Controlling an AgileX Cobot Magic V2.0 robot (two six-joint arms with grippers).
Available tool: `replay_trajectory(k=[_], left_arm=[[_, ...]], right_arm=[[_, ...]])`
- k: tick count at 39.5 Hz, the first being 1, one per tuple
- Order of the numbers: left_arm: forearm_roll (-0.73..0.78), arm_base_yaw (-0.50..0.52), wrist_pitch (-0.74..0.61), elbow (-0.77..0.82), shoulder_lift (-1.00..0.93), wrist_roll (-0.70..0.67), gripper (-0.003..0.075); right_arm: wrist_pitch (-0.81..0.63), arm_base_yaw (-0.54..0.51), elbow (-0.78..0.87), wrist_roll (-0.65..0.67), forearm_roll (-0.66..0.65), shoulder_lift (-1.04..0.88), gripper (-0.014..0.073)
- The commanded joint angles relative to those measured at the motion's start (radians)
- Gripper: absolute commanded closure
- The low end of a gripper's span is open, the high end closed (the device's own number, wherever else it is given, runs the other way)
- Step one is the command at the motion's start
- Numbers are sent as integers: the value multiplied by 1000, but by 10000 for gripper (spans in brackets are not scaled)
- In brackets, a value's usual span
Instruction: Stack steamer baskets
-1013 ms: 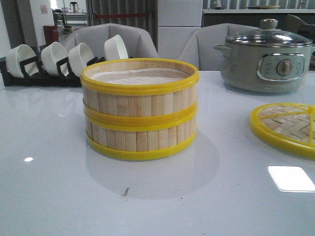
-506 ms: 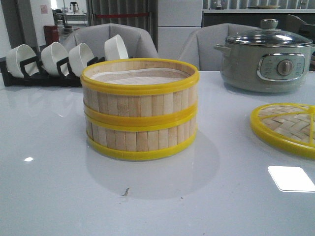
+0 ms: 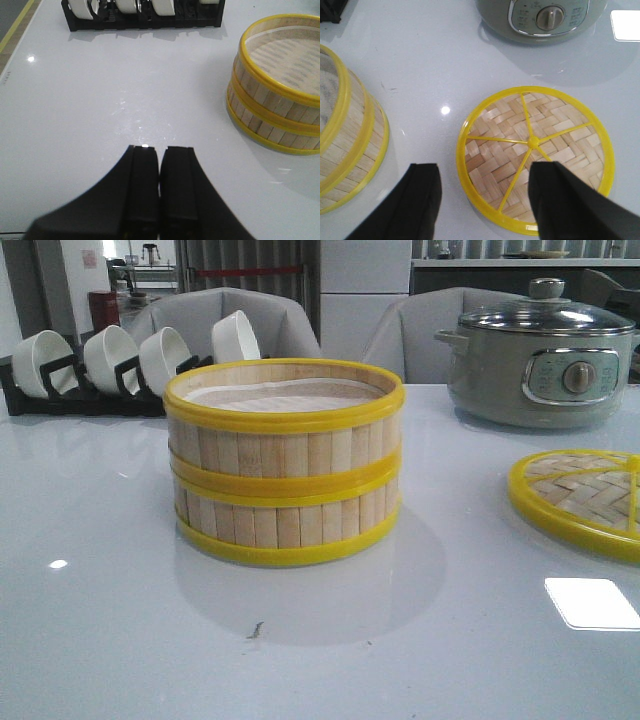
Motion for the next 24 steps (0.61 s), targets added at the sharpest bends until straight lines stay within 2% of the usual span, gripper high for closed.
replay_trajectory(k=[1,24], left_arm=[[-13,-8,-88,-28,2,0,634],[-13,-8,-88,-28,2,0,634]], right_arm=[[-66,-5,-37,-12,5,-16,97],[-40,-5,-37,-12,60,20,97]])
